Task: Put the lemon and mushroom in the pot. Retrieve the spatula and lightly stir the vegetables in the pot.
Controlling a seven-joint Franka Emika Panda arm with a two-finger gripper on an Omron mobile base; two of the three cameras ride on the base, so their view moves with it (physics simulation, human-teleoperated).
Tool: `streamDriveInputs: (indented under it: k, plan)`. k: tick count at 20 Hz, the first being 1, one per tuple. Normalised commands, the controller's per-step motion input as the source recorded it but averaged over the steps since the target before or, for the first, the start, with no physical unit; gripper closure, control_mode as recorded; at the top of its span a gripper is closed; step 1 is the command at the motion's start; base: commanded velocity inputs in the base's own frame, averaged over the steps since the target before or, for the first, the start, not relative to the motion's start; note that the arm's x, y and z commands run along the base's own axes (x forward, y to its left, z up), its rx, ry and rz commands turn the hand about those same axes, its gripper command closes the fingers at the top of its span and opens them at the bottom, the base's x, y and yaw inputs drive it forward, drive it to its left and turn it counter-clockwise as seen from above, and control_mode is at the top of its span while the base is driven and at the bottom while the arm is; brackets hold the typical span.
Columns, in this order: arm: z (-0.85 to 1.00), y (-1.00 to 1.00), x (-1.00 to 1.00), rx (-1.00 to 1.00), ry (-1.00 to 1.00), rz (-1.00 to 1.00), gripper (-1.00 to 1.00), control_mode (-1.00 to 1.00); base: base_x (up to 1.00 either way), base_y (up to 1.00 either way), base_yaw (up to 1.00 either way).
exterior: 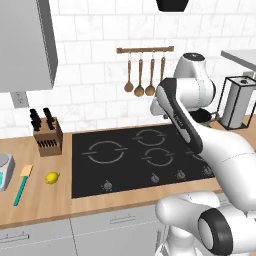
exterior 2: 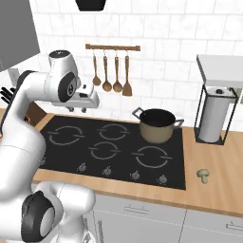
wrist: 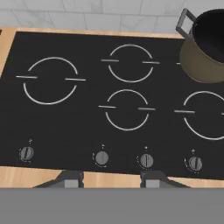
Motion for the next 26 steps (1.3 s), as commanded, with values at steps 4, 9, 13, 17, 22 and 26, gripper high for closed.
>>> streamDriveInputs:
  k: [4,9,13,17,22,26]
  plan:
    - [0.00,0.00,0.00,0.00,0.00,0.00,-1.00,1.00,0.00,0.00,0.00]
    - [0.00,0.00,0.00,0.00,0.00,0.00,-1.00,1.00,0.00,-0.28,0.00]
    - [0.00,0.00,0.00,0.00,0.00,0.00,-1.00,1.00,0.00,-0.83,0.00]
    - [0.00,0.00,0.00,0.00,0.00,0.00,-1.00,1.00,0.00,-0.89,0.00]
    - [-0.02,-0.43,0.00,0.00,0.00,0.00,-1.00,-1.00,0.00,-0.30,0.00]
    - [-0.37,-0.98,0.04,0.00,0.01,0.00,-1.00,-1.00,0.00,0.00,0.00]
